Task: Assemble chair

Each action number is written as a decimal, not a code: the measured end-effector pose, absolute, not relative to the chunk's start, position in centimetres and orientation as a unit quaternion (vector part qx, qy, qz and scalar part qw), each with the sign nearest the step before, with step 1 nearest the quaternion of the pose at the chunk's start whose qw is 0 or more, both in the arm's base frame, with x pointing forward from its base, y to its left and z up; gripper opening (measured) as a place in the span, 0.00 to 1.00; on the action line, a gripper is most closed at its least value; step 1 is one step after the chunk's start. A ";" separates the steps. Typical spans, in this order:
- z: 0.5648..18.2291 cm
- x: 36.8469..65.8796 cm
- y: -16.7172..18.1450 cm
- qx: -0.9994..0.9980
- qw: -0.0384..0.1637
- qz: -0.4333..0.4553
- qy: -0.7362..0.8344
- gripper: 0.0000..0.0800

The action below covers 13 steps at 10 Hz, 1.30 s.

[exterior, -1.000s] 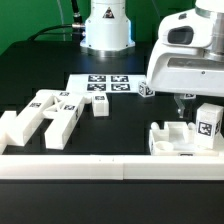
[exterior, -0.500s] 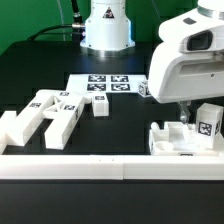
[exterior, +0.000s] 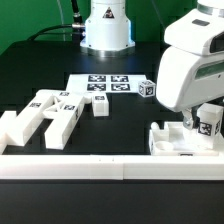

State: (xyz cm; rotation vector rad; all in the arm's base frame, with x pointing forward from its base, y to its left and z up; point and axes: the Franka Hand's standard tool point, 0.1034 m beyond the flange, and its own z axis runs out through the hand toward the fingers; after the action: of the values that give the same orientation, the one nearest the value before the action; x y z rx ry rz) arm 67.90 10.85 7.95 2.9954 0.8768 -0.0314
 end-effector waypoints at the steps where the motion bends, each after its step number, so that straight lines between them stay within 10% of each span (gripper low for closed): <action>1: 7.9 67.9 10.9 0.960 0.010 -0.010 0.281 0.65; 4: 7.9 67.9 10.9 0.963 0.010 -0.010 0.270 0.36; 13: 7.8 67.9 11.2 0.997 -0.017 -0.010 -0.075 0.36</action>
Offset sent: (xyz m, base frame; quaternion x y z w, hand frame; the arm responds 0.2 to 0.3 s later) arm 0.0000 0.0000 0.0000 0.0000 0.0000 0.0650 0.9979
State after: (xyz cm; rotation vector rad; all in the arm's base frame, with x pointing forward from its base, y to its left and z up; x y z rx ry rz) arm 67.92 11.16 7.83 3.1658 -0.2379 -0.0313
